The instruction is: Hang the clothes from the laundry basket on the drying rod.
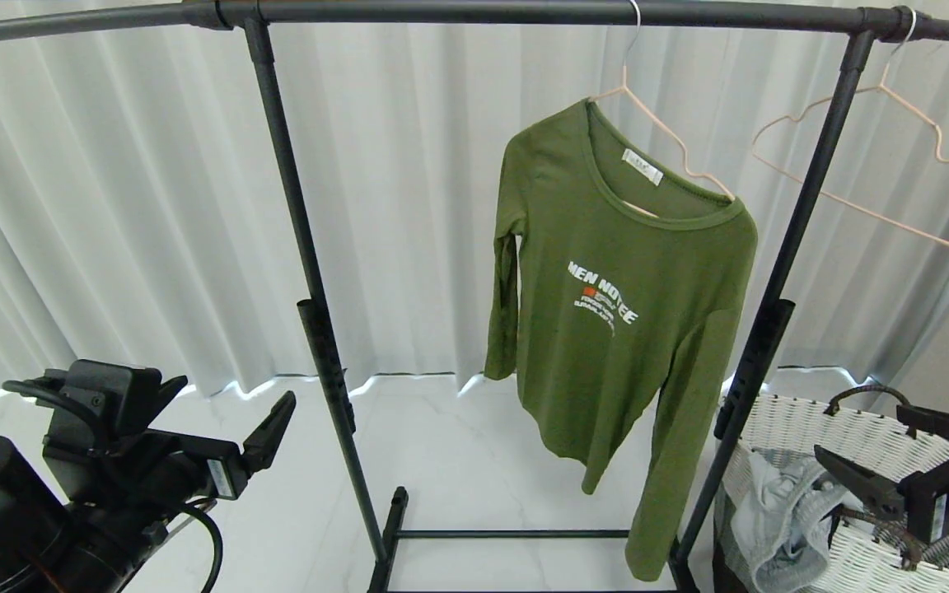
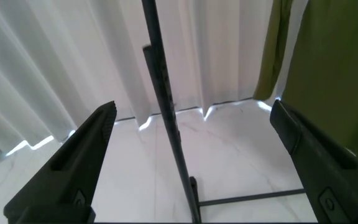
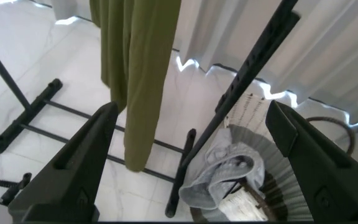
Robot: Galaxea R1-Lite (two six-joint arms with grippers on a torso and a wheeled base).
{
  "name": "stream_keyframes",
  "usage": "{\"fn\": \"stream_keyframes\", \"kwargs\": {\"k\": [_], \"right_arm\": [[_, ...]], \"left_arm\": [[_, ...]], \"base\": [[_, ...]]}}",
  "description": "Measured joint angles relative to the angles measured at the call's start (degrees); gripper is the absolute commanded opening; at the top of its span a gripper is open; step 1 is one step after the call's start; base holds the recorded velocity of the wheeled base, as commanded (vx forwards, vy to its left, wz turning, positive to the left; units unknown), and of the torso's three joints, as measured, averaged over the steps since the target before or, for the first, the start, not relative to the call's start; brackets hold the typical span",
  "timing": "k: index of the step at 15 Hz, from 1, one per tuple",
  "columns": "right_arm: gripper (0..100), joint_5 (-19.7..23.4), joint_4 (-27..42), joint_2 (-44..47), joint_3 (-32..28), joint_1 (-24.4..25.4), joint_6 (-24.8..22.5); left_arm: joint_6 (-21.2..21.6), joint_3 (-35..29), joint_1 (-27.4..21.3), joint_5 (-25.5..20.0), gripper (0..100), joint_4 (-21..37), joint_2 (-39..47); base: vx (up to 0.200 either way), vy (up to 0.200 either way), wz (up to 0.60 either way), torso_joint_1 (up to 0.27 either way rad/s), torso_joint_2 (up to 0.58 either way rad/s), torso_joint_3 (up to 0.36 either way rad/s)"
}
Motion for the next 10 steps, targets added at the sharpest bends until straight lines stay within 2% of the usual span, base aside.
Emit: {"fn": "stream_keyframes", "kwargs": {"k": [4,8,10], "right_arm": [[100,0.0,0.0,0.0,0.5,0.0,-0.5],[100,0.4,0.0,1.3,-1.0,-0.8,0.0],[100,3.8,0.0,1.8,-1.4,-1.2,2.7]], "left_arm": [[-0.1,0.0,0.1,0.0,100,0.1,0.8],[-0.1,0.0,0.1,0.8,100,0.0,1.3],[-0.1,0.0,0.1,1.0,100,0.0,1.3]], "base": [[0.000,0.000,0.00,-0.062,0.39,0.315],[0.000,0.000,0.00,-0.013,0.05,0.040],[0.000,0.000,0.00,0.000,0.00,0.000]]}}
